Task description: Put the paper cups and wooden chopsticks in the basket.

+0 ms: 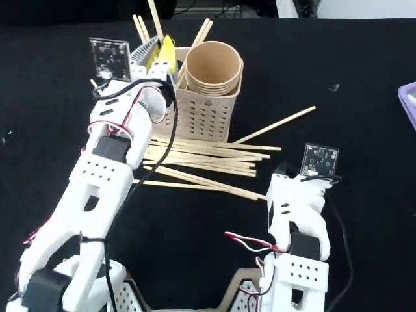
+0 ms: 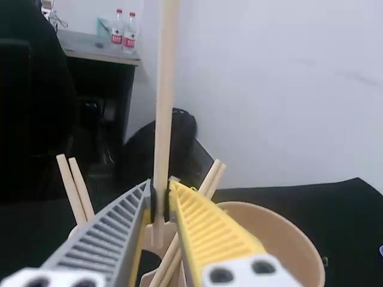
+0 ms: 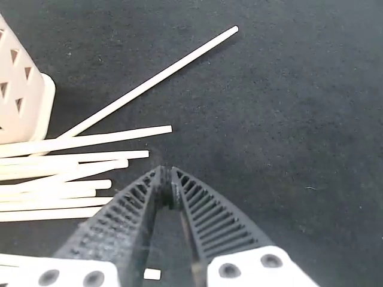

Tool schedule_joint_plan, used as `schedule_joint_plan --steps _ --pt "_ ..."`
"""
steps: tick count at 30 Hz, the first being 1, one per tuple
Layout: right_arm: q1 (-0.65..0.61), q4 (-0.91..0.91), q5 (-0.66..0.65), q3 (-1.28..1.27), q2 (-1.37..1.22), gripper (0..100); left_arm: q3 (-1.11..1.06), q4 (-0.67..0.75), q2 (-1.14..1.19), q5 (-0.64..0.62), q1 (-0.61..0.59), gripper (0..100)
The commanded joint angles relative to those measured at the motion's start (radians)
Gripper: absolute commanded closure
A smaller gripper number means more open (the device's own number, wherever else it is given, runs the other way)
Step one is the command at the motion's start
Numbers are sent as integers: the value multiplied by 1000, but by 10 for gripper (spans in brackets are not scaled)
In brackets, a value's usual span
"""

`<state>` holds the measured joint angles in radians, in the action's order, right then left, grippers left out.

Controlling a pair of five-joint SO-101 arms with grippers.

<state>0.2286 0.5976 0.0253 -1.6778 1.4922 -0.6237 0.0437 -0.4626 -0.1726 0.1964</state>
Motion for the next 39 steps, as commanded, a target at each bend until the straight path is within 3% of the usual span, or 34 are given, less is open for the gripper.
schedule_joint_plan --steps 1,8,13,24,30,34,39 --pt "-9 -20 -3 4 15 980 12 -6 20 -5 13 970" --pt "-9 -21 -3 -1 15 980 -33 -9 46 -5 12 966" --pt "-9 -21 -3 -1 15 980 -71 -9 46 -11 -13 855" --pt "-9 -23 -3 -2 15 980 -82 -28 -64 -12 -71 852" --pt "-9 -23 -3 -2 15 980 -61 -275 -334 -72 -120 849" --pt "-9 -23 -3 -2 15 980 22 -641 -477 -124 -252 848" --pt "-9 -23 -3 -2 15 980 10 -790 -342 -124 -392 848"
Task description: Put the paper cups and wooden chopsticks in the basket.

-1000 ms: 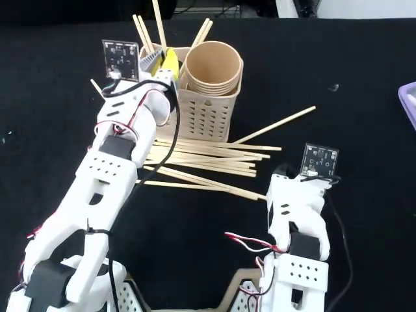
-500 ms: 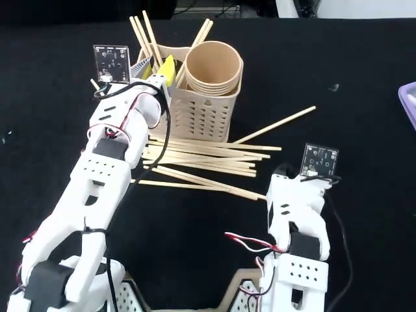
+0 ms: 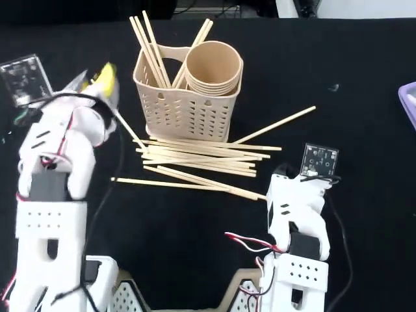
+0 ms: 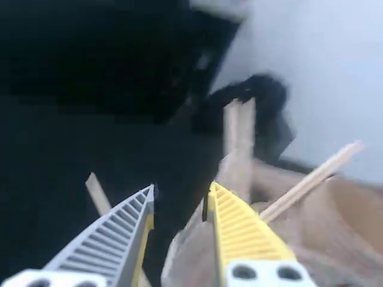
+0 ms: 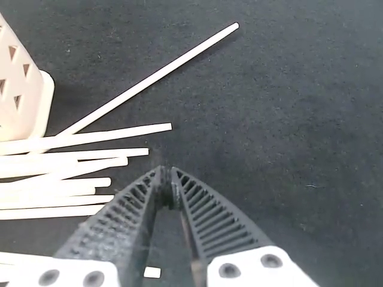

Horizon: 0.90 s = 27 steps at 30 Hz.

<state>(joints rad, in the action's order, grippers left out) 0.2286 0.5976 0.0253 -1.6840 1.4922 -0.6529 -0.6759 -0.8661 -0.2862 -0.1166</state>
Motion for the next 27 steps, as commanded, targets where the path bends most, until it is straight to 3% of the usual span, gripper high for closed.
schedule_joint_plan --steps 1,4,9,12,20,27 --pt "-9 -23 -3 4 15 980 38 -77 114 -11 -99 847" --pt "-9 -23 -3 4 15 980 61 -63 302 -11 -113 843" --pt "-9 -21 -3 4 15 980 150 -54 600 -12 -120 734" --pt "-9 -21 -3 4 15 980 242 -54 746 -12 -119 734" --pt "-9 -21 -3 4 15 980 526 -60 1051 -288 -114 731" --pt "-9 -21 -3 2 15 980 685 -55 1231 -315 -108 733"
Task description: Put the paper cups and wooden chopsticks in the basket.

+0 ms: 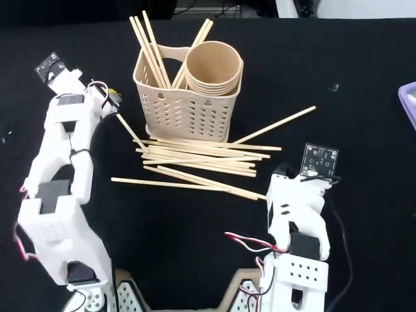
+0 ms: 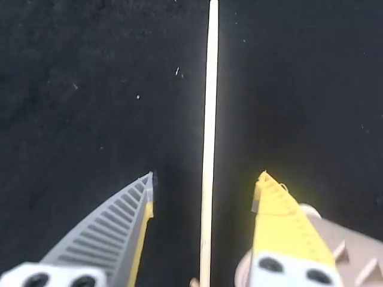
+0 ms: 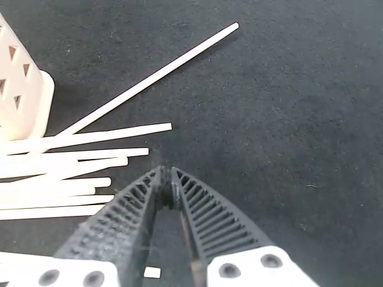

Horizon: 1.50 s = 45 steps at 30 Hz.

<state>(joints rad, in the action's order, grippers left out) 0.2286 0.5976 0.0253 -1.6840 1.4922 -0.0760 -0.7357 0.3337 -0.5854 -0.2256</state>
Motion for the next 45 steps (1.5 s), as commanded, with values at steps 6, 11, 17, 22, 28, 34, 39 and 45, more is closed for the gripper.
schedule_joint_plan --steps 6,11,17,22,28,34,39,45 --pt "-9 -21 -3 2 15 980 232 0 184 -17 4 734" --pt "-9 -21 -3 2 15 980 305 -9 293 -12 2 734" --pt "-9 -21 -3 2 15 980 473 -210 396 -11 2 771" --pt "-9 -21 -3 2 15 980 668 -425 485 -11 1 945" --pt "-9 -20 -3 2 15 980 895 -647 578 -11 -1 970" --pt "-9 -20 -3 2 15 980 1127 -899 592 -8 -8 970" --pt "-9 37 -38 22 15 980 1268 -1026 591 77 -15 970" --pt "-242 322 -381 203 13 956 1268 -1026 554 84 -68 970"
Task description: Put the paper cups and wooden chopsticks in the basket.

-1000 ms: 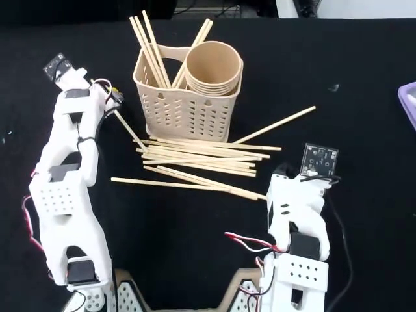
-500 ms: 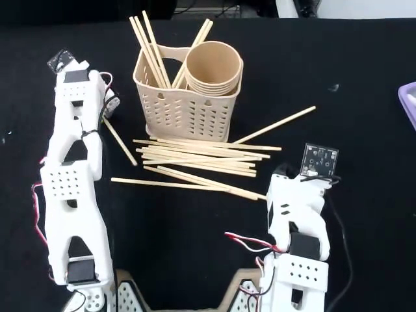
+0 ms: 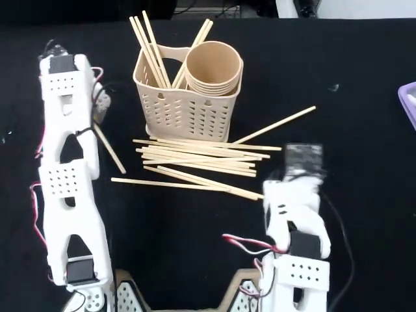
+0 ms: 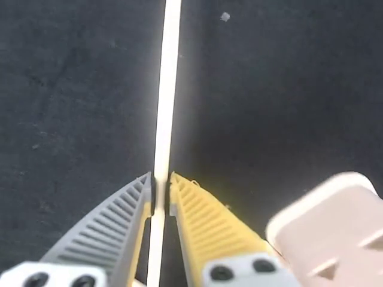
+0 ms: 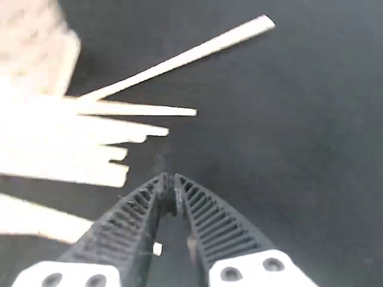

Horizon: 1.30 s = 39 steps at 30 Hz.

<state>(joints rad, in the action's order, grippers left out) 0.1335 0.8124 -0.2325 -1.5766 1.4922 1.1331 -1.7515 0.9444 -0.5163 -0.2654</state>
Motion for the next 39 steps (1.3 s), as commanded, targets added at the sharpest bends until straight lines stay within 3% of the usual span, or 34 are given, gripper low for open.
schedule_joint_plan --steps 1,6,13,21,29,34,39 --pt "-215 137 -143 108 8 924 67 -11 -60 17 -33 970" --pt "-417 210 -166 131 4 758 58 -11 -147 18 -53 970" --pt "-543 267 -290 116 1 807 42 -11 -361 18 -76 970" --pt "-551 279 -328 140 -41 807 42 -11 -626 15 -71 970" --pt "-595 259 -333 407 -456 807 5 -11 -786 17 -65 970" --pt "-681 58 -345 447 -802 809 -21 -9 -845 64 -10 970" --pt "-686 -37 -348 549 -1066 810 -15 -9 -872 83 12 970"
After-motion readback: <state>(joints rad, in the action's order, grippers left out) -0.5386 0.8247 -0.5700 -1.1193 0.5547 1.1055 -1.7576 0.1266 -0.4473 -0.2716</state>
